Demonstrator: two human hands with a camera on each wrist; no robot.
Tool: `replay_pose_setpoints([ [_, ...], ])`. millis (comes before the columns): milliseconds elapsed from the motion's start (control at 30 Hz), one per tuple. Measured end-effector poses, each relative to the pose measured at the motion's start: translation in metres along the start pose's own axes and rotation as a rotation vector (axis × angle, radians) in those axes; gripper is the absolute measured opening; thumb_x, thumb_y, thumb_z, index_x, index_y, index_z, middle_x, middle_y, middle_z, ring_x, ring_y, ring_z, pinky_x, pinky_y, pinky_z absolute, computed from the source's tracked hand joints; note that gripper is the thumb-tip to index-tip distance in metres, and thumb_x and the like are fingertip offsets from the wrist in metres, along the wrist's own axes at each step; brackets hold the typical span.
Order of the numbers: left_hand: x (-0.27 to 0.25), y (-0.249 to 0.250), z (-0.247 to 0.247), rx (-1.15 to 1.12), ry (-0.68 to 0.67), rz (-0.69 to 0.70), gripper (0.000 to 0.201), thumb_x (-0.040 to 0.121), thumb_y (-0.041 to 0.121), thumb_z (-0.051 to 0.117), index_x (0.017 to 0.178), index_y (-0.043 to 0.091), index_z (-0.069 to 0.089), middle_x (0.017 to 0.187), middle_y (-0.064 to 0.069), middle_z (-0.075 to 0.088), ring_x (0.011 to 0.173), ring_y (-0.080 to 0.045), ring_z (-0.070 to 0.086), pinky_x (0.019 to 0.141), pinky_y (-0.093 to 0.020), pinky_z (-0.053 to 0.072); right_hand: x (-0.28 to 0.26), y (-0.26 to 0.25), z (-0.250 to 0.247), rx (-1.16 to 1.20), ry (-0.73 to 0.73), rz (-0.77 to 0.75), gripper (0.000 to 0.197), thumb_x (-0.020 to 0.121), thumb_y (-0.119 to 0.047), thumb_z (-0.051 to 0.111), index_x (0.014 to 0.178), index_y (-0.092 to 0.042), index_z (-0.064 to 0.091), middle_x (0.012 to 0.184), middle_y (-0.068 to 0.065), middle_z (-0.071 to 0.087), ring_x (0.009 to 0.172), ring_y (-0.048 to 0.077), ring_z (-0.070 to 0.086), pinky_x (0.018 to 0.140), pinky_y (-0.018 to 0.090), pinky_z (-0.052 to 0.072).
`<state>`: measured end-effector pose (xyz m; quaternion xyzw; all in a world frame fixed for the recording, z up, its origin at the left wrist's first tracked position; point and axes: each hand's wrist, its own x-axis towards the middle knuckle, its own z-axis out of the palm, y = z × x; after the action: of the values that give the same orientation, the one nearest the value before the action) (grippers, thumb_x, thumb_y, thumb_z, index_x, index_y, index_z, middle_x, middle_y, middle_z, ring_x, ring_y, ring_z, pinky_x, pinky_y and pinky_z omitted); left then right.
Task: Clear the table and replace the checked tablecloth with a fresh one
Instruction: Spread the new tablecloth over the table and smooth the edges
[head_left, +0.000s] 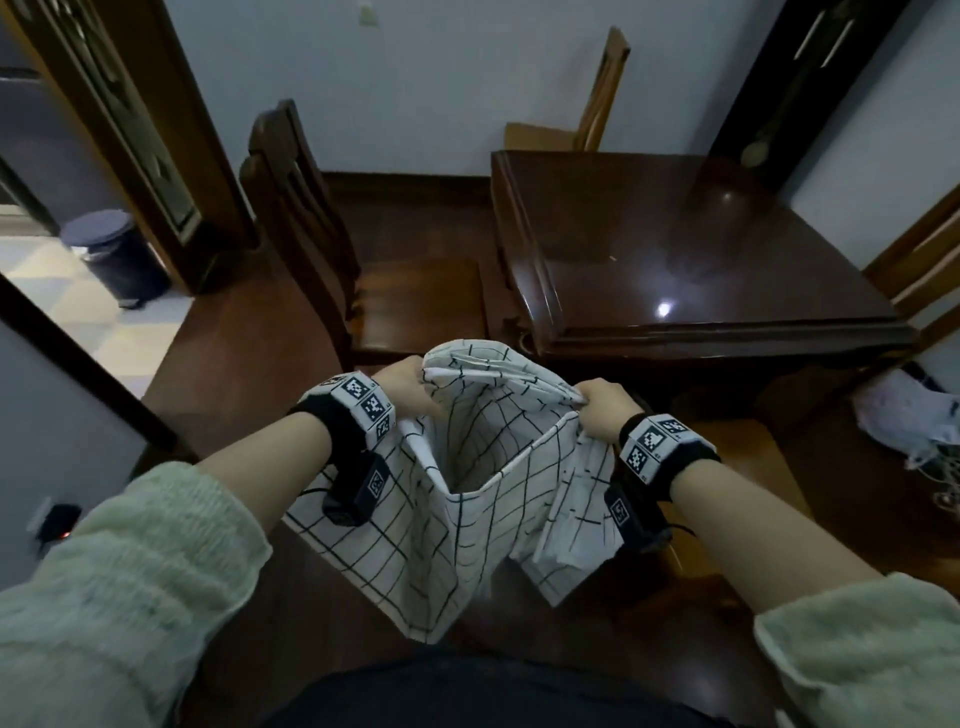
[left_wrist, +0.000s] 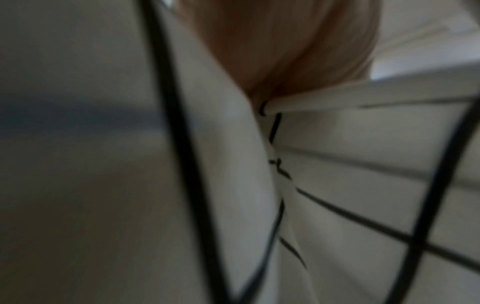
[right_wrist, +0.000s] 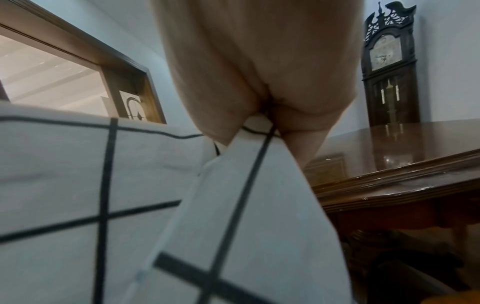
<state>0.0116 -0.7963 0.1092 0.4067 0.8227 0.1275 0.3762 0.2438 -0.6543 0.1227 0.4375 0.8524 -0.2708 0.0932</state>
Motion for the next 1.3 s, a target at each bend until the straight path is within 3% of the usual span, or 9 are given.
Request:
replay_pose_setpoints([
  [167, 0.024, -0.011, -0.026, 0.294, 0.168, -0.041, 0.028, 0.087, 0.031, 0.056, 0.109, 0.016, 0.047, 0.111, -0.007, 0.038, 0.089, -0.031, 0.056, 0.082, -0.037, 0.050, 0.029, 0.002, -0.015, 0.130, 0.096, 0.047, 0.030, 0.086, 0.003, 0.042, 0.084, -0.011, 0.068, 0.078, 0.006, 0.064, 0.077, 0.022, 0.060, 0.063, 0.025, 0.045],
  [233, 0.033, -0.017, -0.034, 0.299, 0.186, -0.099, 0.022, 0.087, 0.022, 0.054, 0.108, 0.015, 0.050, 0.113, -0.011, 0.040, 0.087, -0.030, 0.056, 0.081, -0.037, 0.051, 0.037, 0.007, -0.023, 0.176, 0.139, 0.056, 0.036, 0.085, 0.004, 0.042, 0.093, -0.012, 0.072, 0.087, 0.008, 0.068, 0.085, 0.024, 0.061, 0.071, 0.027, 0.048],
  [433, 0.066, -0.015, -0.044, 0.284, 0.163, -0.200, 0.016, 0.088, 0.017, 0.054, 0.075, 0.009, 0.057, 0.069, -0.005, 0.055, 0.058, -0.018, 0.050, 0.049, -0.026, 0.039, 0.061, 0.026, -0.043, 0.251, 0.100, 0.024, 0.041, 0.086, 0.003, 0.041, 0.100, -0.019, 0.073, 0.094, 0.003, 0.070, 0.093, 0.020, 0.062, 0.078, 0.027, 0.048],
  [567, 0.080, -0.006, -0.053, 0.345, 0.209, -0.181, 0.012, 0.086, 0.013, 0.053, 0.074, 0.010, 0.056, 0.076, -0.007, 0.060, 0.068, -0.023, 0.055, 0.057, -0.028, 0.043, 0.070, 0.040, -0.062, 0.135, 0.007, -0.046, 0.036, 0.095, -0.007, 0.043, 0.111, -0.023, 0.071, 0.104, 0.002, 0.070, 0.098, 0.019, 0.061, 0.086, 0.033, 0.049],
  [767, 0.093, 0.012, -0.059, 0.507, 0.161, -0.128, 0.014, 0.086, 0.009, 0.050, 0.074, 0.012, 0.057, 0.075, -0.005, 0.060, 0.069, -0.023, 0.058, 0.058, -0.028, 0.043, 0.083, 0.061, -0.088, 0.003, 0.020, -0.011, 0.045, 0.093, 0.002, 0.034, 0.108, -0.025, 0.067, 0.079, 0.001, 0.060, 0.070, 0.018, 0.053, 0.050, 0.023, 0.037],
  [867, 0.093, 0.011, -0.059, 0.506, 0.171, -0.150, 0.015, 0.087, 0.009, 0.051, 0.076, 0.012, 0.060, 0.072, -0.004, 0.058, 0.069, -0.023, 0.056, 0.058, -0.027, 0.043, 0.086, 0.071, -0.091, 0.059, 0.098, 0.053, 0.042, 0.092, 0.003, 0.036, 0.108, -0.018, 0.068, 0.093, 0.008, 0.063, 0.075, 0.020, 0.054, 0.058, 0.024, 0.040],
  [1000, 0.093, 0.007, -0.056, 0.489, 0.203, -0.182, 0.016, 0.090, 0.018, 0.052, 0.086, 0.007, 0.062, 0.076, -0.006, 0.060, 0.068, -0.023, 0.058, 0.054, -0.026, 0.042, 0.090, 0.081, -0.090, 0.099, 0.162, 0.089, 0.035, 0.090, 0.001, 0.038, 0.098, -0.018, 0.066, 0.078, 0.003, 0.061, 0.071, 0.021, 0.056, 0.059, 0.028, 0.045],
  [1133, 0.094, 0.007, -0.053, 0.481, 0.195, -0.180, 0.016, 0.091, 0.020, 0.052, 0.088, 0.007, 0.061, 0.076, -0.005, 0.059, 0.067, -0.022, 0.057, 0.050, -0.025, 0.039, 0.089, 0.079, -0.090, 0.127, 0.207, 0.093, 0.030, 0.085, -0.002, 0.039, 0.095, -0.015, 0.064, 0.087, 0.011, 0.065, 0.082, 0.032, 0.062, 0.073, 0.040, 0.054],
  [1300, 0.091, 0.002, -0.052, 0.453, 0.142, -0.158, 0.019, 0.089, 0.022, 0.060, 0.081, 0.005, 0.061, 0.069, -0.003, 0.056, 0.065, -0.020, 0.056, 0.046, -0.023, 0.038, 0.089, 0.071, -0.090, 0.171, 0.290, 0.093, 0.024, 0.088, -0.009, 0.041, 0.075, -0.024, 0.053, 0.083, 0.006, 0.062, 0.079, 0.028, 0.059, 0.067, 0.036, 0.049],
])
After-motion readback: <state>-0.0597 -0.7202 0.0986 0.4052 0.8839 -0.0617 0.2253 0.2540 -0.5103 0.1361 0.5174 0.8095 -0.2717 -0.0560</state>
